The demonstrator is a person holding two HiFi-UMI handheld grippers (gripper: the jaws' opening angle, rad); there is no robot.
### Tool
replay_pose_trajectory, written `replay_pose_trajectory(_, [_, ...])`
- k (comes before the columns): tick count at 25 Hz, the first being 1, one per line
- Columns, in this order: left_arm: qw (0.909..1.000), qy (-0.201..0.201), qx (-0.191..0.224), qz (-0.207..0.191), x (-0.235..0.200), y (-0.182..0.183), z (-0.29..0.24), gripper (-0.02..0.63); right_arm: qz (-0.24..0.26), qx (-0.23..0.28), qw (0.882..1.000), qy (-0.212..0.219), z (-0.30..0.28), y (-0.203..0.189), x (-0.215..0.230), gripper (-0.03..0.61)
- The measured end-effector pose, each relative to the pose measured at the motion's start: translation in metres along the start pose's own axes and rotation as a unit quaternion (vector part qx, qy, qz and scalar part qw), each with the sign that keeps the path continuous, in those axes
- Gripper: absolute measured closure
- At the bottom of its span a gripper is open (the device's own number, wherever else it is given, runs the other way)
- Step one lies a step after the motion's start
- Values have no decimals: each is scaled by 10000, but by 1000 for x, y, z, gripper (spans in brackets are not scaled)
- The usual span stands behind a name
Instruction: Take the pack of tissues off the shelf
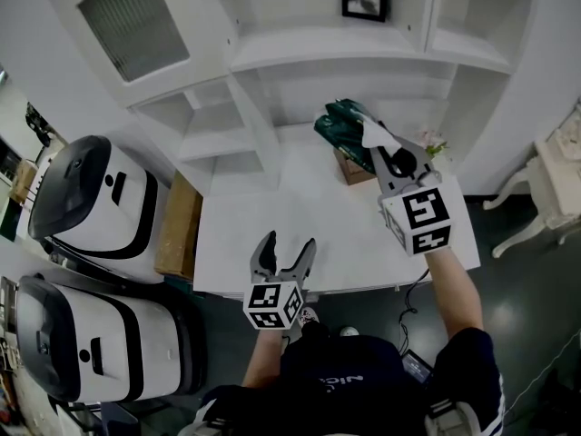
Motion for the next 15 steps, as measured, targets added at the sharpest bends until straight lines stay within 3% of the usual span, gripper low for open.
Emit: replay_pose_trajectory(15, [10000,-53,5,70,3,-10,-6,244,-271,-518,9979,-293,29,-67,-25,565])
Point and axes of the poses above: the fingertips, and each gripper's own axes: z backward along the fingers, x to its right, y out of its top, the point moved 5 cm from there along z, backward along the fingers, and after that the axes turned 7 degrees about x, right-handed, at the moved point
